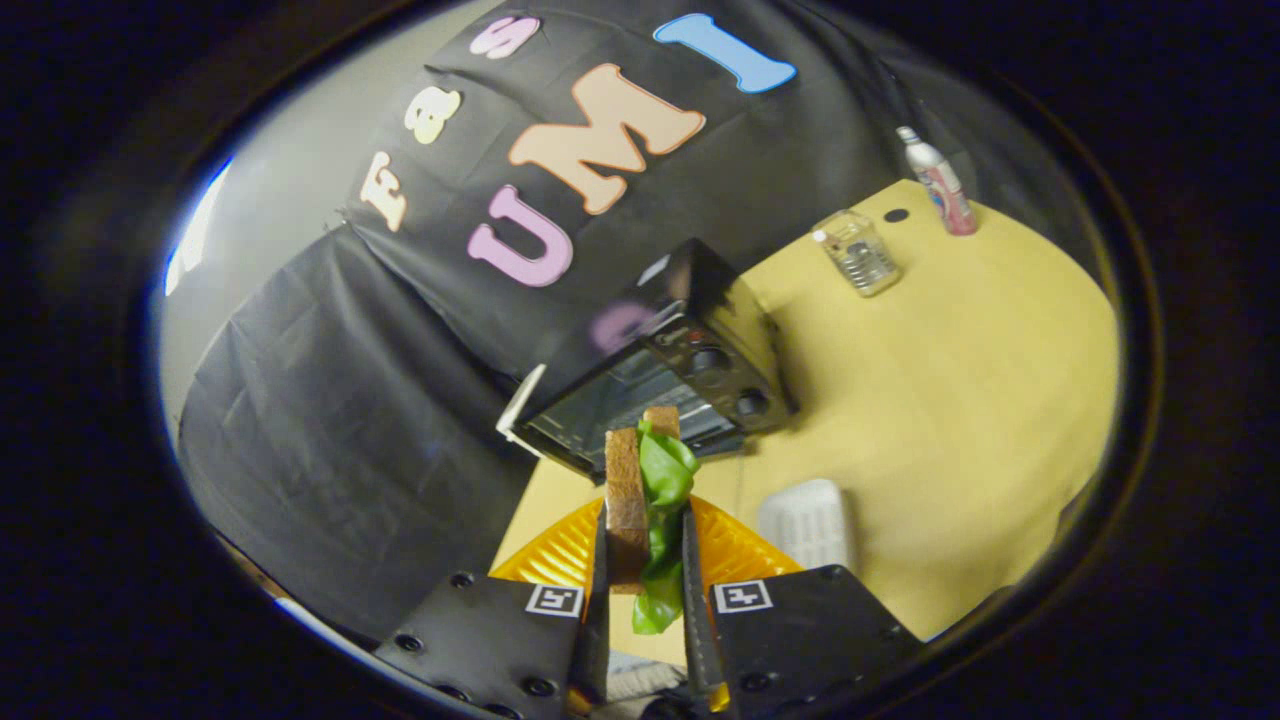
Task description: Open the toaster oven, put the food inside, and close the toaster oven door.
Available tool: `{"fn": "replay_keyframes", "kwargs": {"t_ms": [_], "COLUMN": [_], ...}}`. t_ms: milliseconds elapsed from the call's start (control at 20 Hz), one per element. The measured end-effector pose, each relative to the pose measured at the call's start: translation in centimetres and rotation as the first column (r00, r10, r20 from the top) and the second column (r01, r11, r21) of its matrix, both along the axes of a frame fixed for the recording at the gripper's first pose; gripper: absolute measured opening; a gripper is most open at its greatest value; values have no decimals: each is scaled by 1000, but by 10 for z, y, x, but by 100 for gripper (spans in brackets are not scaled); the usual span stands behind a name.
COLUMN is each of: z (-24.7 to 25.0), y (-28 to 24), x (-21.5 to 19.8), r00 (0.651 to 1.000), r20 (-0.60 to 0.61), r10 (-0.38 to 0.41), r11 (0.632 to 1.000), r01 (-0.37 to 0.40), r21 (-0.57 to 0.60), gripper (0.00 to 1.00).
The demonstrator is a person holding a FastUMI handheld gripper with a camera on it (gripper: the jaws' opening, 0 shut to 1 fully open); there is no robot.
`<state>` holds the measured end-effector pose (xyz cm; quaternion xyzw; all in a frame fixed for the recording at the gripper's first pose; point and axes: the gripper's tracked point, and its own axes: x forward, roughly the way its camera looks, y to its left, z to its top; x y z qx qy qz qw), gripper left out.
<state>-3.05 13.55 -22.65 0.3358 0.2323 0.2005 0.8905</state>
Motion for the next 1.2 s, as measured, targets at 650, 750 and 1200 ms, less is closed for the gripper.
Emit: {"fn": "replay_keyframes", "kwargs": {"t_ms": [650, 750, 1200], "z": [-25, -33, -34], "y": [118, 115, 100], "x": [107, 128, 188], "r00": [987, 974, 910], "r20": [-9, -31, -38], "r10": [-162, -225, -414], "r11": [919, 908, 835], "r01": [155, 221, 396], "r21": [362, 356, 383], "gripper": [33, 33, 33]}}
